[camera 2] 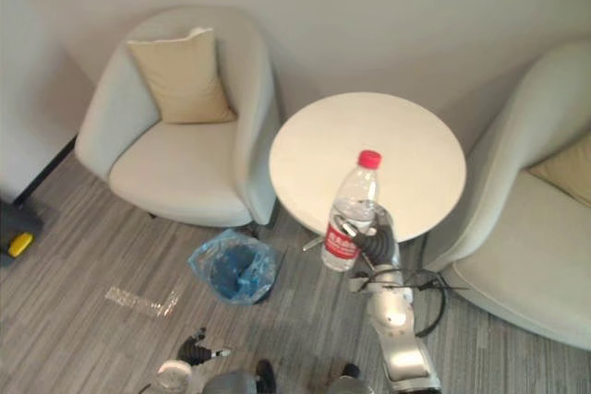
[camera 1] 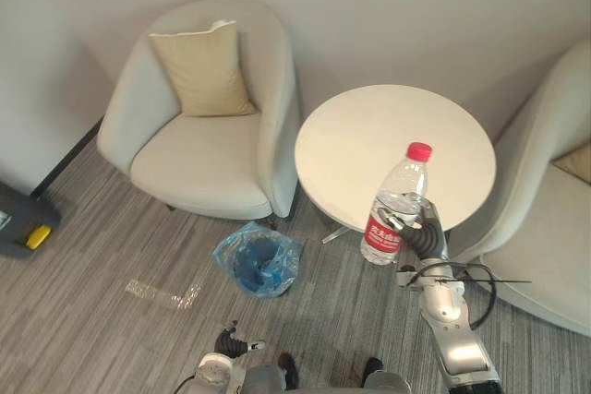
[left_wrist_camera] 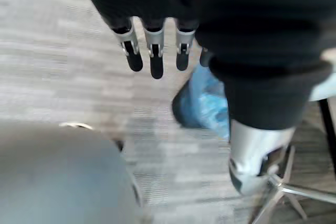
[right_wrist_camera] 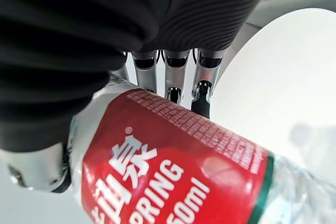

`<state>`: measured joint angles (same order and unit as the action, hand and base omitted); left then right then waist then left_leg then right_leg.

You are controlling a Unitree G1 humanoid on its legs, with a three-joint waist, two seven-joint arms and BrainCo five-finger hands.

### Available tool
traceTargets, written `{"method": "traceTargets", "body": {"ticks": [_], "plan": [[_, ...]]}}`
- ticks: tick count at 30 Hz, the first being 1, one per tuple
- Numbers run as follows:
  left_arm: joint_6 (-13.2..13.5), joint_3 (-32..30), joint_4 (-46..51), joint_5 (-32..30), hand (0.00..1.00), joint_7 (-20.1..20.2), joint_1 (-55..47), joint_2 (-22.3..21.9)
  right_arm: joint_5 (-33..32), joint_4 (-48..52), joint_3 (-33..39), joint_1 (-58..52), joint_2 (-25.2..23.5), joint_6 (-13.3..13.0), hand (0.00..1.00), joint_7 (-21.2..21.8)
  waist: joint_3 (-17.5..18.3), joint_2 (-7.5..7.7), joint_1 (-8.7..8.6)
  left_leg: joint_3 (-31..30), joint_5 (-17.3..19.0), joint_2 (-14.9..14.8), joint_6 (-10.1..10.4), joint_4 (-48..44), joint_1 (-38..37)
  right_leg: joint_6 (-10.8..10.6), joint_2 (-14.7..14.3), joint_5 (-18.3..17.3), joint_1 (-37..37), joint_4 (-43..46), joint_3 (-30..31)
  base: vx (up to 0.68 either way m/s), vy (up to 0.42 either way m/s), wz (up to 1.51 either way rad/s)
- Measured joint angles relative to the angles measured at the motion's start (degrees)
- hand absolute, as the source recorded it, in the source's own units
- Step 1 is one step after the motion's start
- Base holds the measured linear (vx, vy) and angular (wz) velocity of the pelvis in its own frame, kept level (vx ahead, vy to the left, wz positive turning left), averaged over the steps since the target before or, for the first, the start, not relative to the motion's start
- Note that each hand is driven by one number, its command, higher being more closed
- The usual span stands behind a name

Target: Gather rubbish on tea table into small bin, then transfer packed bag to large trash can.

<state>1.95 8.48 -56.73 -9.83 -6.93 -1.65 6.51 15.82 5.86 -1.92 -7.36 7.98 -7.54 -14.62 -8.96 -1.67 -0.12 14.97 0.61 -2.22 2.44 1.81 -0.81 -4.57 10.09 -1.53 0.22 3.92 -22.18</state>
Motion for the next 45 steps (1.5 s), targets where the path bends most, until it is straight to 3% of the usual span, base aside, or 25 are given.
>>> {"method": "traceTargets", "body": {"ticks": [2, 5, 7, 9, 10, 11, 12, 13, 14, 15, 16, 17, 18, 19, 20, 21, 23, 25, 30, 31, 32, 34, 36, 38, 45], "plan": [[0.0, 0.3, -0.1, -0.4, 0.0, 0.0, 0.1, 0.0, 0.1, -0.1, -1.7, 0.0, -1.3, 0.0, 1.0, 0.1, 0.2, 0.47, 0.25, 0.3, -0.5, 1.2, -0.7, 0.4, -0.6, -0.6, 0.8, 1.1, 0.2, -0.5, 1.1, -0.07, 0.114, -0.14], [0.0, 0.4, -0.6, -0.4, 0.0, -0.2, -0.2, -0.1, 0.1, -0.9, -2.7, -0.3, -1.3, 0.1, 1.0, 0.2, 0.1, -0.25, 0.13, 0.1, -1.4, 2.7, -1.8, 3.5, -2.6, -1.4, 1.8, 1.4, 1.1, -0.5, 1.4, -0.08, 0.104, -0.02], [0.1, 0.3, -0.7, -0.2, 0.0, -0.2, -0.2, 0.0, 0.4, -1.7, -2.7, -0.2, -1.2, 0.1, 1.0, 0.3, 0.1, -0.18, 0.12, -0.7, -1.2, 3.7, -2.0, 4.4, -2.7, -2.3, 3.1, -0.9, 0.4, 1.9, 0.8, -0.06, 0.082, 0.25], [0.1, 0.2, -0.7, -0.1, 0.0, -0.2, -0.2, 0.0, 0.5, -2.4, -2.6, -0.6, -1.2, 0.5, 1.0, 0.5, 0.0, 0.07, 0.01, -2.9, -0.9, 5.0, -2.5, 4.4, -2.6, -2.8, 4.8, -5.8, -1.2, 7.4, 2.4, -0.01, 0.064, 0.56], [0.0, 0.4, -0.8, -0.1, 0.0, -0.3, -0.4, 0.2, 0.4, -2.3, -2.0, -1.0, -1.1, 0.5, 1.0, 0.7, 0.0, 0.55, -0.66, -5.5, -0.9, 5.9, -2.5, 4.3, -2.2, -2.4, 4.0, -10.2, -2.1, 9.7, 6.8, 0.09, -0.009, 1.15], [0.0, 0.4, -0.7, 0.4, 0.0, -0.3, -0.8, 0.3, 0.4, -1.9, -1.3, -1.9, -1.3, 0.5, 1.0, 0.9, 0.1, 0.66, -1.5, -8.9, -0.8, 6.7, -2.7, 3.3, -1.1, -0.9, 1.4, -13.1, -2.0, 9.7, 13.2, 0.13, -0.034, 1.28], [0.0, 0.1, -0.7, 1.2, 0.0, -0.3, -0.8, 0.3, 0.4, -2.0, -1.0, -1.9, -1.2, 0.5, 1.0, 1.0, 0.2, 0.79, -1.59, -10.1, -0.8, 7.2, -3.3, 3.0, -1.2, -0.6, 0.4, -13.3, -1.9, 9.7, 15.2, 0.17, -0.023, 1.27], [0.1, -0.7, -0.7, 2.8, 0.0, -0.4, -0.7, 0.4, 0.4, -2.3, -0.4, -1.8, -0.9, 0.6, 1.0, 1.1, 0.3, 1.04, -1.47, -11.8, -1.4, 7.9, -5.1, 3.0, -1.3, -1.3, 0.5, -10.9, -2.1, 12.9, 16.4, 0.19, -0.012, 0.75], [0.0, -1.1, -0.7, 3.4, 0.0, -0.6, -0.6, 0.4, 0.4, -2.9, -0.4, -1.3, -0.4, 1.0, 1.0, 1.3, 0.3, 0.81, -0.89, -13.0, -1.3, 7.5, -5.8, 2.7, -1.3, -1.1, 0.2, -10.7, -4.8, 18.7, 17.1, 0.19, -0.021, 0.76], [-0.1, -1.8, -0.5, 4.1, 0.0, -0.6, -0.6, 0.1, 0.4, -3.3, -0.5, -1.2, -0.7, 1.4, 1.0, 1.5, -0.2, -0.1, -0.83, -15.1, 0.2, 5.6, -5.5, 1.2, -1.3, 0.8, -2.2, -11.3, -8.8, 24.6, 18.7, 0.21, -0.041, 0.7], [-0.2, -2.1, -0.8, 4.9, 0.0, -0.6, -0.5, 0.6, 0.4, -3.1, -0.6, -1.3, -1.4, 1.3, 1.0, 1.5, -0.7, -0.56, -0.82, -17.1, 1.5, 4.0, -5.4, -0.7, -1.2, 1.8, -5.6, -12.1, -10.3, 24.3, 21.2, 0.2, -0.066, 0.99], [-0.3, -2.4, -1.3, 5.2, 0.0, -0.6, -0.7, 1.4, 0.3, -2.4, -0.6, -1.5, -2.0, 1.3, 1.0, 1.6, -0.7, -0.46, -0.96, -19.6, 2.7, 3.4, -5.0, -1.9, -1.3, 1.4, -8.7, -11.9, -12.7, 22.9, 25.1, 0.19, -0.078, 0.94], [-0.3, -2.5, -1.5, 5.4, 0.0, -0.6, -0.8, 1.7, 0.3, -1.9, -0.5, -1.8, -2.2, 1.3, 1.0, 1.6, -0.4, 0.42, -1.34, -20.5, 3.1, 3.8, -4.6, -2.3, -1.4, 0.8, -9.3, -11.5, -13.3, 21.3, 27.0, 0.21, -0.126, 1.05], [-0.4, -2.8, -2.0, 5.5, 0.0, -0.6, -0.9, 2.3, 0.1, -0.9, -0.4, -2.6, -2.4, 1.3, 1.0, 1.5, 0.3, 2.23, -2.09, -22.1, 3.9, 4.9, -4.0, -3.3, -1.3, 1.0, -9.0, -9.5, -13.2, 17.4, 29.4, 0.31, -0.23, 1.21], [-0.4, -3.2, -2.1, 5.4, 0.0, -0.6, -0.6, 3.0, 0.0, 0.9, -0.5, -4.0, -2.7, 1.3, 1.0, 1.5, 0.9, 5.24, -2.29, -24.1, 6.3, 7.3, -3.1, -6.9, -1.0, 1.7, -7.2, -3.1, -13.0, 13.4, 30.7, 0.27, -0.205, 1.07], [-0.4, -3.2, -2.4, 5.5, 0.0, -0.7, -0.4, 2.7, 0.0, 0.9, -0.5, -4.0, -2.6, 1.3, 1.0, 1.6, 0.9, 4.71, -2.29, -24.9, 7.1, 6.9, -3.1, -7.9, -0.8, 1.7, -7.2, -3.4, -12.3, 14.0, 29.6, 0.27, -0.186, 1.01], [-0.8, -3.1, -2.3, 5.4, 0.0, -0.6, -1.3, -0.1, 0.0, 2.0, -0.1, -4.8, -1.3, 1.4, 1.0, 1.7, 2.6, 1.19, -2.39, -25.2, 10.1, 4.8, -2.6, -12.2, 1.9, 2.6, -8.6, -4.0, -10.7, 11.4, 26.4, 0.25, -0.079, 0.55], [-1.1, -3.1, -2.2, 5.3, 0.0, -0.5, -1.2, -1.5, -0.1, 2.0, 0.3, -4.7, -1.2, 1.5, 1.0, 2.3, 2.6, -0.28, -2.03, -25.6, 10.2, 4.0, -2.4, -13.8, 2.8, 2.8, -8.9, -4.1, -9.4, 9.6, 24.3, 0.26, -0.08, 0.51], [-1.4, -2.8, -1.0, 4.2, 0.0, -0.5, -1.2, -2.2, -0.3, 2.2, 0.6, -5.2, -1.0, 1.5, 1.0, 2.3, 2.1, -0.2, -1.53, -21.3, 10.8, 2.6, -1.4, -21.9, 2.7, 3.3, -9.3, -4.3, -1.5, 6.5, 20.7, 0.2, -0.049, 0.54], [-1.5, -2.7, -0.8, 4.2, 0.0, -0.6, -1.2, -2.1, -0.3, 2.2, 0.7, -5.1, -1.0, 1.5, 1.0, 2.3, 2.0, -0.05, -1.23, -19.5, 10.8, 2.5, -1.3, -22.8, 2.8, 3.9, -8.9, -4.7, -0.4, 6.2, 20.6, 0.09, 0.019, 0.3], [-1.5, -2.7, -0.7, 4.2, 0.0, -0.6, -1.1, -2.1, -0.3, 2.2, 0.7, -5.0, -1.0, 1.5, 1.0, 2.3, 1.7, 0.44, -1.02, -17.9, 11.5, 2.6, 0.0, -24.0, 3.4, 4.5, -8.0, -5.0, 0.4, 5.6, 20.3, 0.09, 0.057, 0.37], [-1.6, -2.4, -0.7, 4.0, 0.0, -0.5, -0.7, -1.8, -0.2, 1.7, 1.4, -4.2, -1.3, 1.6, 1.0, 2.2, 1.1, 0.64, -1.2, -13.4, 12.9, 0.8, 0.1, -21.5, 4.6, 5.4, -6.9, -5.6, 1.1, 5.4, 19.8, 0.07, 0.073, 0.51], [-1.7, -2.2, -0.7, 3.6, 0.0, -0.5, -0.6, -2.4, -0.2, 0.9, 2.6, -3.5, -0.9, 1.6, 1.0, 2.1, 1.4, -0.7, -1.21, -12.7, 6.8, -1.3, 1.4, -11.8, 3.6, 4.4, -7.0, -6.1, 1.1, 5.6, 19.3, 0.05, 0.096, 0.27], [-1.7, -1.8, -0.2, 3.2, 0.0, -0.6, -0.4, -1.7, -0.1, -0.7, 1.5, -2.8, -1.9, 1.6, 1.0, 2.1, 1.2, 0.44, -0.24, -11.5, 6.6, 0.0, 1.2, -9.6, 2.0, 3.3, -5.8, -6.3, 0.6, 5.9, 20.9, 0.04, 0.152, -0.2], [-1.7, -1.8, -1.2, 3.2, 0.0, -0.6, -0.2, -1.0, 1.8, -3.9, -0.5, -2.8, -3.0, 1.7, 1.0, 2.3, 1.2, 0.6, -0.38, -7.3, 6.3, 1.0, 0.6, -8.5, 0.0, 1.3, -5.2, -5.1, -0.4, 5.8, 24.8, 0.0, 0.073, -0.37]]}}
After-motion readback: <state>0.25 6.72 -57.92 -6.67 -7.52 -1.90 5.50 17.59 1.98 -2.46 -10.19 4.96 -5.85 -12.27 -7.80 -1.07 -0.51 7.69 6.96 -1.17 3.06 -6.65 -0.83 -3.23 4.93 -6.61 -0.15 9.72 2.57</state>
